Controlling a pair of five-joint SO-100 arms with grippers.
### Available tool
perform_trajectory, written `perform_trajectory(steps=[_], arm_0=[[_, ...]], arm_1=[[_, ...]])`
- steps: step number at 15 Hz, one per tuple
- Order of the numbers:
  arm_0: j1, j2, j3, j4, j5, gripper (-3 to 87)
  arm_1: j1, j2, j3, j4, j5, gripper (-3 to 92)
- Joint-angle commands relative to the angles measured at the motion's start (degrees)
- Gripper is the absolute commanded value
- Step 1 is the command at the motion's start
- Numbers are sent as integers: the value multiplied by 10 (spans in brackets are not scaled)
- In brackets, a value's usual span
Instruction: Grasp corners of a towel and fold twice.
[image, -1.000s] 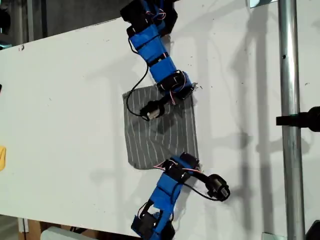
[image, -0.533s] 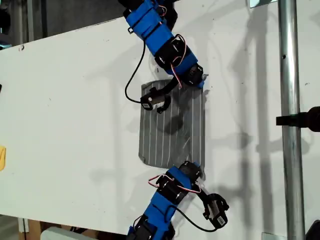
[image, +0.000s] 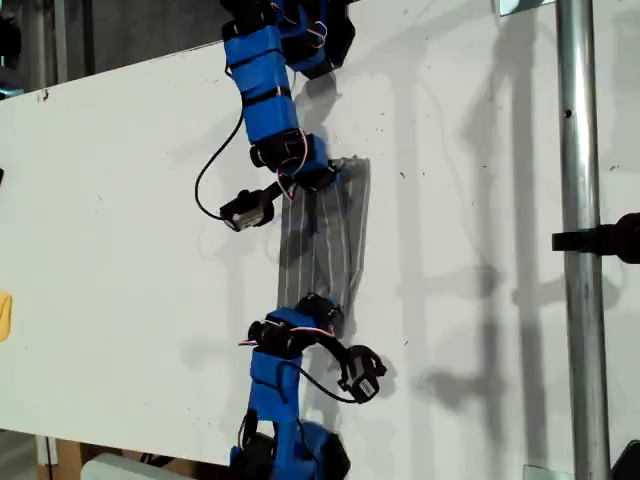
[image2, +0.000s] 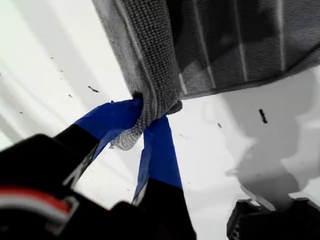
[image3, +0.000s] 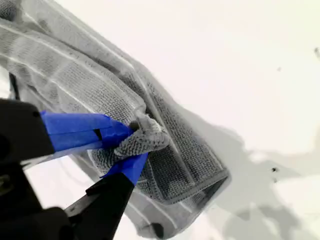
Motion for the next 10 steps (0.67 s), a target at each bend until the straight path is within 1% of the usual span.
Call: perform_trajectory(steps=[1, 3, 4, 6, 7, 8, 10], arm_0=[[-120, 23, -30, -6, 76, -29], [-214, -4, -65, -10, 146, -29], [-258, -12, -75, -13, 171, -29], [-320, -9, -82, -14, 205, -29], [-333, 3, -79, -11, 214, -29], [-331, 14, -74, -4, 219, -29], [-311, 21, -54, 18, 208, -29]], arm_1=[[116, 36, 0, -9, -94, -2], [222, 41, -1, -22, -184, -2], [274, 49, -8, -26, -225, -2], [368, 74, -35, -21, -295, -2], [389, 90, -50, -20, -317, -2], [387, 103, -55, -18, -323, -2], [347, 105, -18, -21, -289, -2]])
